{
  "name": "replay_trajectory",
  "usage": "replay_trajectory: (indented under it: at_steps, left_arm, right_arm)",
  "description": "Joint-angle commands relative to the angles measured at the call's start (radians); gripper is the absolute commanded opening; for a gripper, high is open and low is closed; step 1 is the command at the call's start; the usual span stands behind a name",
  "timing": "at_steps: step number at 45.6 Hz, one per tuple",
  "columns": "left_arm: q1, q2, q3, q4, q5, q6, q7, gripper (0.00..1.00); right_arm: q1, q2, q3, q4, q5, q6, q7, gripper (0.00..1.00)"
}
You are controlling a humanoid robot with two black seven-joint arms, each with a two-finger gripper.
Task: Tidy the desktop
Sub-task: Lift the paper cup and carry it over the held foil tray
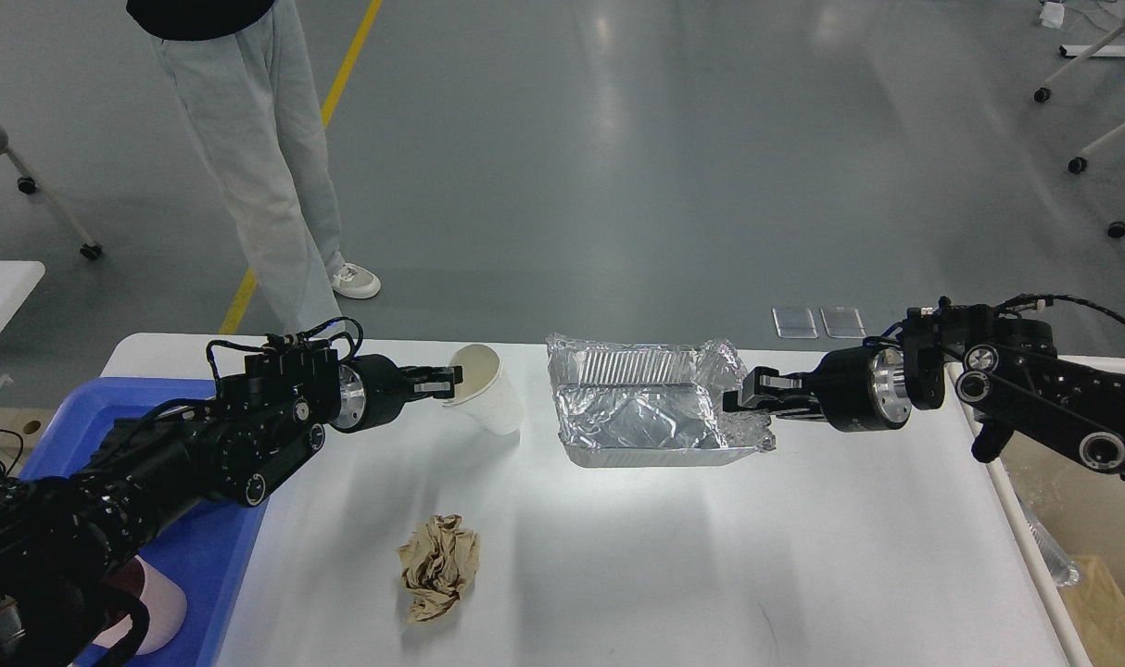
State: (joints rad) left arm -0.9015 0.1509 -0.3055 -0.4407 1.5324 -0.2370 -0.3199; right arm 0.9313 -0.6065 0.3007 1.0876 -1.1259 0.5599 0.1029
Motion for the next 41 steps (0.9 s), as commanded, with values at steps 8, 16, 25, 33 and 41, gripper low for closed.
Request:
replay_trajectory:
  at_steps: [8,16,25,33,41]
  left_arm:
    - [-0.149,0.110,-0.004,-0.027,-0.100,-0.131,-0.028,0.01]
    - [-0.327,0.157,-0.004,-0.095,-0.138,-0.272,-0.019,0.01]
    - [-0.487,0.141,-0.009,-0.164,-0.138,-0.381,0.007,0.01]
    - [-0.583,0.056,-0.007,-0.200,-0.138,-0.449,0.035,0.02]
    - [-0.617,-0.042,-0.001,-0.239,-0.138,-0.518,0.051,0.03]
  right_arm:
    - [0.001,0.004,-0.002,-0.003,0.000,0.000,0.000,0.00]
    - [0.001,0.011,-0.002,-0.008,-0.002,0.002,0.000,0.00]
    - [0.001,0.017,-0.002,-0.017,-0.002,0.002,0.000,0.00]
    - [0.003,0.016,-0.002,-0.017,-0.002,0.002,0.000,0.00]
    - [0.003,0.014,-0.002,-0.017,-0.002,0.002,0.001,0.00]
